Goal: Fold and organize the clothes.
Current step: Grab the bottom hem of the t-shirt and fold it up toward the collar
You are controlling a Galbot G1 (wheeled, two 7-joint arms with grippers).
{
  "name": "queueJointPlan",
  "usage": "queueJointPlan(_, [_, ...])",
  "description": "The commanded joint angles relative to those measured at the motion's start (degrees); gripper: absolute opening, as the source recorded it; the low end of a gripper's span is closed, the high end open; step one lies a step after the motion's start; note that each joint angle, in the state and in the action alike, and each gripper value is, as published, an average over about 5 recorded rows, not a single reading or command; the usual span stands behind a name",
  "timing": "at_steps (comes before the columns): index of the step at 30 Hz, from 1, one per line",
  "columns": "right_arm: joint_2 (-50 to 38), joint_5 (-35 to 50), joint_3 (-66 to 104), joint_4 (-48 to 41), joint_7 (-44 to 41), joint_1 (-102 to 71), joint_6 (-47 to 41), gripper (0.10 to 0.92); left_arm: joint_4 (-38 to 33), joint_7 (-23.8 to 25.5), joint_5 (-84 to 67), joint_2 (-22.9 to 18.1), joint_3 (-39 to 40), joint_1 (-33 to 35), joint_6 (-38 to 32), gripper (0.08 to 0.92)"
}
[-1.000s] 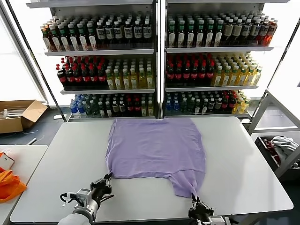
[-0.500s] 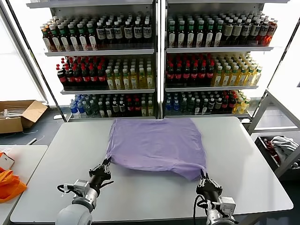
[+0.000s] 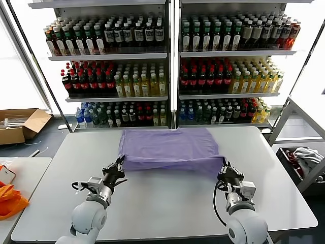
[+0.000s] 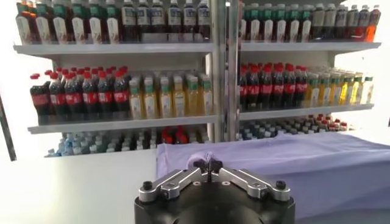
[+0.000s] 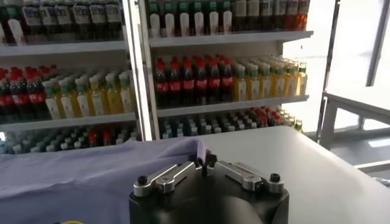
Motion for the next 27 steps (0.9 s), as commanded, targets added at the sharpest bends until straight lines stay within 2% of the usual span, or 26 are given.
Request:
queueJointPlan(1, [-2.75, 3.07, -2.0, -9.06, -0.33, 8.86, -0.32, 0.116, 10.83, -0.01, -0.48, -0.48, 3.18, -8.36, -0.48, 0.082])
queueJointPlan(8, [-0.81, 2.55, -5.94, -15.13, -0.74, 14.67, -1.47, 0.116, 14.67, -0.23, 0.02, -0.87, 4.14, -11.16, -0.31, 0.082])
queueJointPlan(18, [1.79, 1.4, -8.35, -20.04, -1.29, 18.02, -3.09, 0.124, 16.45, -1.2, 1.06, -0.44, 3.99, -13.16, 1.52, 0.083])
queueJointPlan(21, [2.41, 1.3, -8.57, -20.65, -1.24, 18.48, -3.74, 0.181, 17.06, -1.64, 1.59, -0.41, 4.04, -13.84, 1.4, 0.12])
queueJointPlan(27, [3.49, 1.39, -8.19, -21.37, -1.31, 18.75, -4.84, 0.353, 16.99, -1.77, 2.76, -0.46, 4.23, -13.92, 2.3, 0.284])
